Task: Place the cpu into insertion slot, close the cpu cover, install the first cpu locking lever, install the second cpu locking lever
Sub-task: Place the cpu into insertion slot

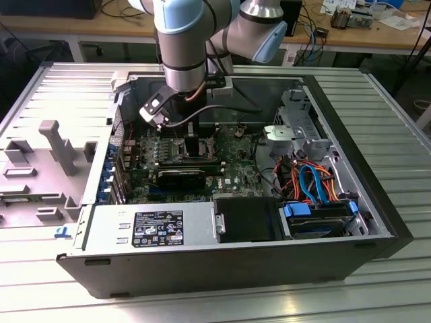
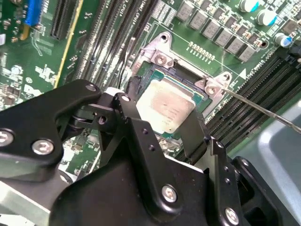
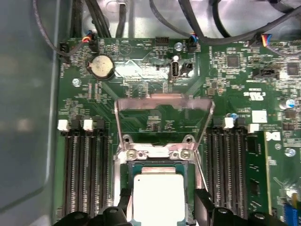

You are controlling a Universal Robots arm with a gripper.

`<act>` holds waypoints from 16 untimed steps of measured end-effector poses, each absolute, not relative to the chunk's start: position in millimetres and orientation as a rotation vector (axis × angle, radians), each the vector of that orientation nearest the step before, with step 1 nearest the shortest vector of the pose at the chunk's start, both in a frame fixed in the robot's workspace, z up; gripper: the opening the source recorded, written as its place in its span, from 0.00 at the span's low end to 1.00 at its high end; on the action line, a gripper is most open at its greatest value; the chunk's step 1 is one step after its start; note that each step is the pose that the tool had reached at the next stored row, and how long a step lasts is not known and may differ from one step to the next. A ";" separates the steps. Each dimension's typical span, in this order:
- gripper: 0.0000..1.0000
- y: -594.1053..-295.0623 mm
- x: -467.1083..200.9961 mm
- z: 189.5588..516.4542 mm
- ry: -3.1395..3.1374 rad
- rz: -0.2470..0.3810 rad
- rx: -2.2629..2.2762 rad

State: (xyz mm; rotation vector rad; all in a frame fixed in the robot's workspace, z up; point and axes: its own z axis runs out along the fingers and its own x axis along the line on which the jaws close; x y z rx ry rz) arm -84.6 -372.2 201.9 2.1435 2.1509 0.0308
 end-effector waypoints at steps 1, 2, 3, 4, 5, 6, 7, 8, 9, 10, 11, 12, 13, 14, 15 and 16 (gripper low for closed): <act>0.62 -372.4 -84.7 202.2 2.151 0.029 2.143; 0.62 -372.5 -84.7 202.3 2.151 0.029 2.143; 0.62 -372.5 -84.6 202.3 2.151 0.029 2.143; 0.62 -372.4 -84.5 202.5 2.151 0.029 2.143; 0.62 -372.5 -84.4 202.5 2.153 0.034 2.145; 0.62 -372.4 -84.3 202.6 2.156 0.041 2.149; 0.62 -371.9 -84.2 202.3 2.165 0.065 2.160; 0.62 -371.9 -84.2 202.3 2.168 0.073 2.164; 0.62 -371.8 -84.2 202.2 2.169 0.074 2.165; 0.62 -371.8 -84.2 202.1 2.169 0.075 2.165; 0.62 -371.9 -84.2 201.9 2.169 0.075 2.165; 0.62 -371.9 -84.2 201.2 2.169 0.075 2.165; 0.62 -372.0 -84.2 200.9 2.169 0.075 2.165; 0.62 -371.9 -84.2 200.7 2.169 0.075 2.165; 0.62 -371.9 -84.2 200.5 2.169 0.075 2.165; 0.62 -371.9 -84.2 200.4 2.169 0.075 2.165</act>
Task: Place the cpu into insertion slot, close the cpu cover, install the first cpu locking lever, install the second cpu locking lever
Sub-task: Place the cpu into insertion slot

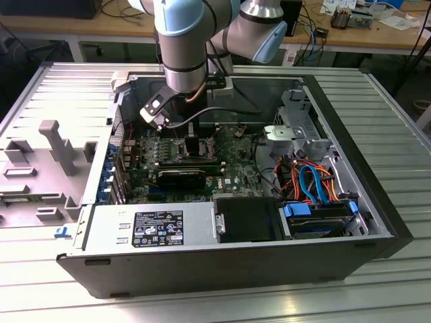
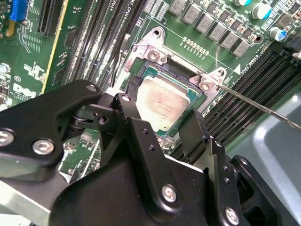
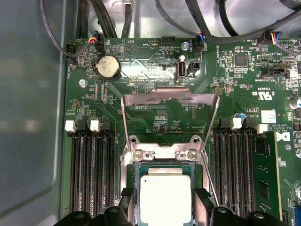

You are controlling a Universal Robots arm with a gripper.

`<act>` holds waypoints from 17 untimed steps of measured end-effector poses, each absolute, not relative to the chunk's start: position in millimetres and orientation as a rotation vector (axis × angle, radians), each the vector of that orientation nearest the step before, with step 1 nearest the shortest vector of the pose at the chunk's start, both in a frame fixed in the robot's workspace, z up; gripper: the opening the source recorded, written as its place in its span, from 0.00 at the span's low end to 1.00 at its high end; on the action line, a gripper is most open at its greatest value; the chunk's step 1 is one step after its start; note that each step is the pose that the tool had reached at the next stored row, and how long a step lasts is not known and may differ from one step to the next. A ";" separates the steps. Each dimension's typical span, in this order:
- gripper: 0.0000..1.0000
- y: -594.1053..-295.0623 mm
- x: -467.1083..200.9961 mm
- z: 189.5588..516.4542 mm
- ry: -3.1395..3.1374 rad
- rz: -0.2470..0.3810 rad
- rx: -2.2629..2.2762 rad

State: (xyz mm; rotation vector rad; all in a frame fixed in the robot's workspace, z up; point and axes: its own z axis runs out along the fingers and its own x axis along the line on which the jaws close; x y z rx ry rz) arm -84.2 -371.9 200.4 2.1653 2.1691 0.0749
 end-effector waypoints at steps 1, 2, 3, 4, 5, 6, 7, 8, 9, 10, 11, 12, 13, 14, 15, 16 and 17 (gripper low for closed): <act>0.62 -371.9 -84.2 200.2 2.169 0.075 2.165; 0.62 -371.9 -84.2 200.2 2.169 0.075 2.165; 0.62 -371.9 -84.1 200.3 2.170 0.076 2.166; 0.62 -371.9 -84.1 201.7 2.170 0.077 2.166; 0.62 -371.9 -84.2 202.9 2.170 0.077 2.166; 0.62 -371.9 -84.2 204.4 2.170 0.077 2.166; 0.62 -371.9 -84.2 206.7 2.170 0.077 2.166; 0.62 -371.9 -84.2 208.1 2.170 0.078 2.166; 0.62 -371.9 -84.1 208.7 2.170 0.077 2.166; 0.62 -371.9 -84.1 208.7 2.171 0.080 2.167; 0.62 -371.9 -84.1 208.5 2.174 0.087 2.171; 0.62 -371.9 -84.1 208.2 2.177 0.095 2.175; 0.62 -371.9 -84.1 207.6 2.181 0.106 2.180; 0.62 -371.9 -84.2 207.5 2.184 0.114 2.184; 0.62 -371.8 -84.2 207.4 2.184 0.115 2.184; 0.62 -371.8 -84.2 207.4 2.185 0.116 2.185; 0.62 -371.9 -84.2 207.5 2.185 0.116 2.185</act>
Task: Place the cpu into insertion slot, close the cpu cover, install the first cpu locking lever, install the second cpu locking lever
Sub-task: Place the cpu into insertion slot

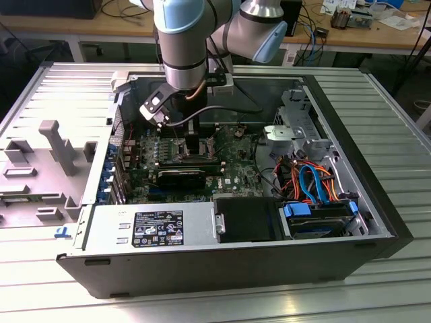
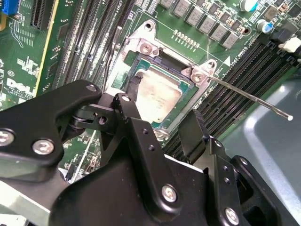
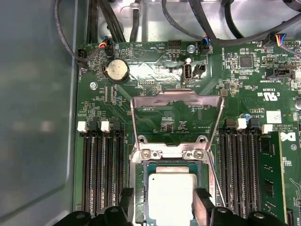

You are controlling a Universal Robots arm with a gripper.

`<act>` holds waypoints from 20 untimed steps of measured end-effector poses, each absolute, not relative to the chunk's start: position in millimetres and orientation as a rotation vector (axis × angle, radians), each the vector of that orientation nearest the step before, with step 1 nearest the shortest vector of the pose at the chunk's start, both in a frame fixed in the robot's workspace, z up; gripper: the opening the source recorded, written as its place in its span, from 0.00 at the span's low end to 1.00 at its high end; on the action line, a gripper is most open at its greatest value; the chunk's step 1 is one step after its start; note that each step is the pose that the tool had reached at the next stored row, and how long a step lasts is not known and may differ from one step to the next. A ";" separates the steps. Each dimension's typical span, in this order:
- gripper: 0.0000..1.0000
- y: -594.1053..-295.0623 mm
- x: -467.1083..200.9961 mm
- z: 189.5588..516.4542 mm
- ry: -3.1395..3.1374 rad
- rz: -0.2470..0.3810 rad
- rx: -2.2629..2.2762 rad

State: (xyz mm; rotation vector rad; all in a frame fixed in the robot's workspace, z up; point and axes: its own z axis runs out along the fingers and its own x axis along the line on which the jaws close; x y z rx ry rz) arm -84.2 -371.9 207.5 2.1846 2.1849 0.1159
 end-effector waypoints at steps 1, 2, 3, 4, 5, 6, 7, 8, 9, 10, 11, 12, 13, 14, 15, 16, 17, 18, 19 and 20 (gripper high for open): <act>0.60 -371.9 -84.2 207.8 2.185 0.116 2.185; 0.53 -372.0 -84.2 207.9 2.186 0.117 2.185; 0.47 -372.1 -84.1 208.1 2.187 0.120 2.186; 0.47 -372.1 -84.1 208.2 2.187 0.122 2.188; 0.35 -372.1 -84.2 208.3 2.188 0.125 2.189; 0.29 -372.2 -84.2 208.6 2.189 0.128 2.190; 0.23 -372.2 -84.1 208.8 2.190 0.130 2.191; 0.23 -372.3 -84.2 208.9 2.191 0.132 2.192; 0.17 -372.4 -84.1 208.9 2.192 0.134 2.193; 0.11 -372.5 -84.1 209.0 2.192 0.136 2.194; 0.11 -372.8 -84.1 209.0 2.194 0.139 2.195; 0.11 -373.5 -84.0 209.0 2.195 0.143 2.197; 0.11 -373.8 -83.7 207.8 2.197 0.143 2.199; 0.11 -373.9 -83.6 206.7 2.198 0.141 2.200; 0.11 -373.9 -83.6 206.1 2.198 0.140 2.201; 0.11 -374.0 -83.7 205.7 2.198 0.139 2.201; 0.11 -374.0 -83.6 205.3 2.198 0.139 2.201; 0.11 -374.0 -83.6 205.1 2.198 0.139 2.201; 0.11 -373.9 -83.5 205.1 2.198 0.140 2.201; 0.11 -373.8 -83.5 205.9 2.198 0.141 2.201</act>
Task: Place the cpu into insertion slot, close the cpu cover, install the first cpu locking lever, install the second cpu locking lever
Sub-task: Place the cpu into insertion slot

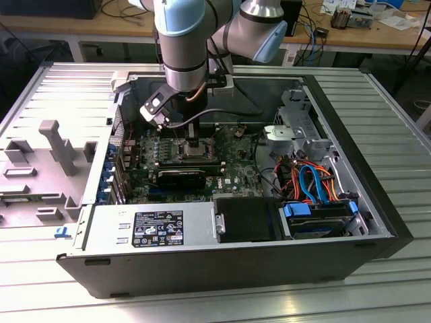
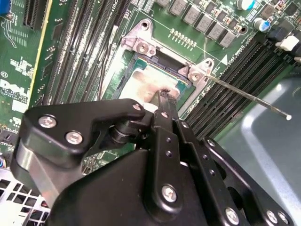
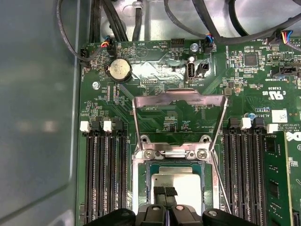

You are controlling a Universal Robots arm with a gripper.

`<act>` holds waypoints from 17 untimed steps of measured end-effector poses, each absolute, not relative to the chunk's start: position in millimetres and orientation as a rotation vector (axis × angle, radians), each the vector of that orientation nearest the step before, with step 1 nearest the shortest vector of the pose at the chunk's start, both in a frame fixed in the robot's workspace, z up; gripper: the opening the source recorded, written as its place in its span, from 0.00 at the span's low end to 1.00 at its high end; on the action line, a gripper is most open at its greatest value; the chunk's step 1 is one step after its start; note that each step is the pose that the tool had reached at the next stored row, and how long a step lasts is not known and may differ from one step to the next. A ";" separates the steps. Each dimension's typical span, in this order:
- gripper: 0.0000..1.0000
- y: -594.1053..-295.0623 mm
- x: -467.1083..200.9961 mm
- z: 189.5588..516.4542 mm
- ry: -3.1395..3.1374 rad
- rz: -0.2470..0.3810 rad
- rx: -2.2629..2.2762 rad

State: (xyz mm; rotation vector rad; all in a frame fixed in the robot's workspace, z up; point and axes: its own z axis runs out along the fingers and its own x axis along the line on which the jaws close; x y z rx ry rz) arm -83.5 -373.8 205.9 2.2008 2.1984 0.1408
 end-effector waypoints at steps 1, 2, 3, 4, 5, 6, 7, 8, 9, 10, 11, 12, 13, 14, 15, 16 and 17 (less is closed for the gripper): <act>0.11 -373.7 -83.4 207.5 2.198 0.141 2.201; 0.11 -373.9 -83.5 209.5 2.198 0.140 2.201; 0.11 -373.9 -83.5 212.6 2.198 0.140 2.201; 0.11 -373.9 -83.5 215.4 2.198 0.140 2.201; 0.11 -373.9 -83.5 216.9 2.198 0.140 2.201; 0.11 -374.0 -83.5 217.8 2.199 0.140 2.201; 0.11 -374.3 -83.4 217.8 2.200 0.142 2.202; 0.11 -374.5 -83.2 217.8 2.201 0.140 2.203; 0.11 -374.6 -82.5 217.9 2.205 0.129 2.209; 0.11 -374.7 -81.7 217.9 2.215 0.109 2.219; 0.11 -374.7 -81.0 217.9 2.225 0.086 2.231; 0.11 -374.7 -80.0 217.9 2.234 0.066 2.241; 0.11 -374.7 -78.5 218.0 2.244 0.043 2.251; 0.11 -374.8 -77.7 218.5 2.245 0.038 2.252; 0.11 -374.9 -76.3 219.3 2.246 0.034 2.253; 0.11 -374.9 -75.3 220.1 2.247 0.031 2.254; 0.11 -375.3 -74.6 220.5 2.247 0.029 2.255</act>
